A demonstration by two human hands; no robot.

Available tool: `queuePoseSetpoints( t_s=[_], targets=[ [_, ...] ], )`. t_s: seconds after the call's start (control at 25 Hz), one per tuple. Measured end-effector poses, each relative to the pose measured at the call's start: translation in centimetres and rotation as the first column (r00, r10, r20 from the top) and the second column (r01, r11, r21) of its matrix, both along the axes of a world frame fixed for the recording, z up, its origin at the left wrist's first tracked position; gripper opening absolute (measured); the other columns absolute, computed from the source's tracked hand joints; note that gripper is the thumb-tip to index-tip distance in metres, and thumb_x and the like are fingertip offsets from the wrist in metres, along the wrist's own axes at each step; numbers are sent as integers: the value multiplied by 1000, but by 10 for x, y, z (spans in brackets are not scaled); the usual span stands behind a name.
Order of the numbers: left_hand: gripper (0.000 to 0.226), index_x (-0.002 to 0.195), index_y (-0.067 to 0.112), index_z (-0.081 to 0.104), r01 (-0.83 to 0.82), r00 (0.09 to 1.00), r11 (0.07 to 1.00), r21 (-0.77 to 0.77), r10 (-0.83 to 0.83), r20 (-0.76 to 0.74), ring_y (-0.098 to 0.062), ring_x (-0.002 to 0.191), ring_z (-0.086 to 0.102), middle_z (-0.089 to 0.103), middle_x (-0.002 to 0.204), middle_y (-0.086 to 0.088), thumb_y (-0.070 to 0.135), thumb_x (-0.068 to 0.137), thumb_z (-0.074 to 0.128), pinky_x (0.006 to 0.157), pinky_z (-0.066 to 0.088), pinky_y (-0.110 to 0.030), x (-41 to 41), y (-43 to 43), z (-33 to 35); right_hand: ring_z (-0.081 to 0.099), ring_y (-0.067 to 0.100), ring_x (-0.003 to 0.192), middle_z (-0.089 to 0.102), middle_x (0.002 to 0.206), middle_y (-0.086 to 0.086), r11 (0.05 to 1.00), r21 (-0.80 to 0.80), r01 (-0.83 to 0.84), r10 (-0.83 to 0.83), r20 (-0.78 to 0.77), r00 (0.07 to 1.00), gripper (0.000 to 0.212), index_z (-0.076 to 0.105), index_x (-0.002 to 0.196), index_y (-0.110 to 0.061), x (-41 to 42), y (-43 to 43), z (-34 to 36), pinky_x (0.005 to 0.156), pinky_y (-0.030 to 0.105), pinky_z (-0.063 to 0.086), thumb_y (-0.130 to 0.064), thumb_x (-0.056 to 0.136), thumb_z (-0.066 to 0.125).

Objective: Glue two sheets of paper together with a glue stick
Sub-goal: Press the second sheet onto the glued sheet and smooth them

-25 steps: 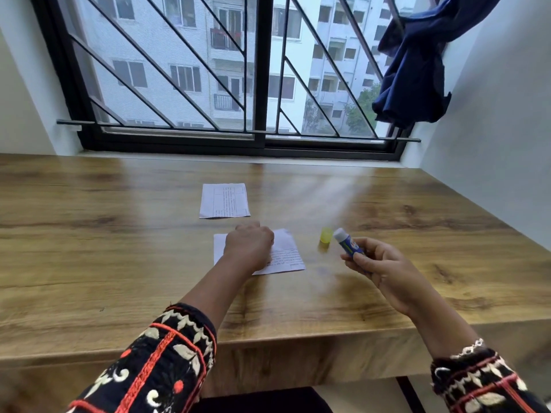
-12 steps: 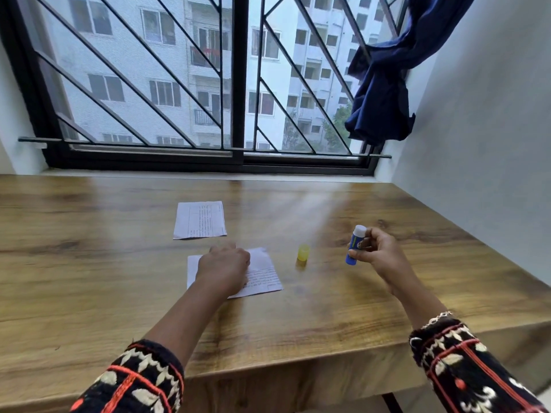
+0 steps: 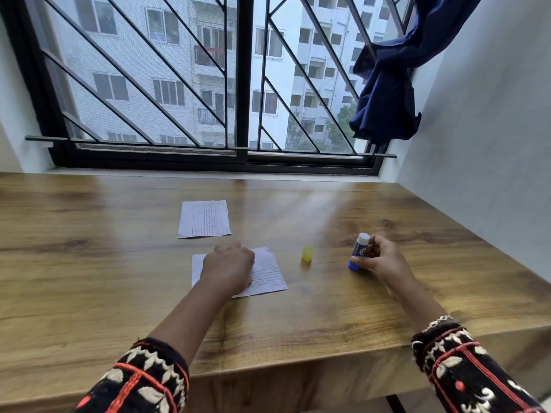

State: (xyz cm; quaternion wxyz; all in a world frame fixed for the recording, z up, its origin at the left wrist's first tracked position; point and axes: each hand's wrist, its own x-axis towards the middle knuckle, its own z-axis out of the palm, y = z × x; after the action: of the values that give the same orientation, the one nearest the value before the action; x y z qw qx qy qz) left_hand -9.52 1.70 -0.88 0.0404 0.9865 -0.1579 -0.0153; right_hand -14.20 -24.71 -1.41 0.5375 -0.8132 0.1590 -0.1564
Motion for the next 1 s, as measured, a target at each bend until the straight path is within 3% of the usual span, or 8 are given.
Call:
queuePoseSetpoints(
  t_s=[0.2,0.36,0.44,0.52,0.68,0.76,0.84,1.0],
  targets=[
    [29,118,21,56,12,1000,1000,-4,-12,3,-28,119,45,49,125,-4,23,89,56,91,43,-34,0,0,0,52,26,86,52,74,4,993,117,-2,-3,40,999,40,54,88,-8,-2,-4,3,70,30,46,26,67,53],
    [29,118,19,56,21,1000,1000,-19,-21,-5,-28,118,45,49,125,-5,23,89,57,91,42,-33,2,1,0,58,24,85,62,84,5,958,-181,224,-168,282,945,28,59,91,-9,-11,8,21,70,15,47,14,74,55],
    [30,118,18,56,26,1000,999,-23,-26,-13,-28,119,45,49,125,-6,22,88,57,90,42,-34,2,2,-1,58,19,81,63,88,5,914,-308,264,-120,416,901,24,61,92,-8,-10,29,39,69,5,44,9,76,58],
    [30,119,17,56,31,999,999,-33,-32,-10,-29,119,44,48,125,-6,21,89,57,89,42,-34,1,3,-1,58,17,78,63,85,5,920,-348,178,6,469,883,21,63,91,-8,3,55,58,72,9,45,6,76,60],
    [28,117,14,57,42,999,997,-68,-42,8,-30,119,42,48,125,-8,18,89,52,88,42,-36,-3,6,-3,60,15,70,66,76,5,868,-483,-118,296,312,903,12,67,80,-5,57,111,70,66,8,43,4,73,62],
    [28,116,13,57,42,999,995,-85,-42,8,-31,119,41,48,125,-9,17,89,52,88,41,-37,-5,7,-3,63,18,73,71,79,11,806,-547,-224,386,200,901,11,70,80,-5,86,137,63,71,19,49,2,74,62],
    [28,117,13,57,45,999,995,-85,-45,4,-31,118,41,48,125,-10,18,89,51,87,42,-38,-7,7,-1,67,26,81,73,87,14,667,-680,-304,482,83,872,12,71,83,-5,113,158,51,76,31,51,-1,76,62],
    [29,118,12,55,51,999,996,-77,-51,-6,-32,124,36,44,129,-13,17,89,50,89,41,-40,-6,8,0,61,30,99,69,107,14,271,-825,-496,592,-264,761,21,67,100,-5,147,186,29,79,30,43,-8,80,62]
  ],
)
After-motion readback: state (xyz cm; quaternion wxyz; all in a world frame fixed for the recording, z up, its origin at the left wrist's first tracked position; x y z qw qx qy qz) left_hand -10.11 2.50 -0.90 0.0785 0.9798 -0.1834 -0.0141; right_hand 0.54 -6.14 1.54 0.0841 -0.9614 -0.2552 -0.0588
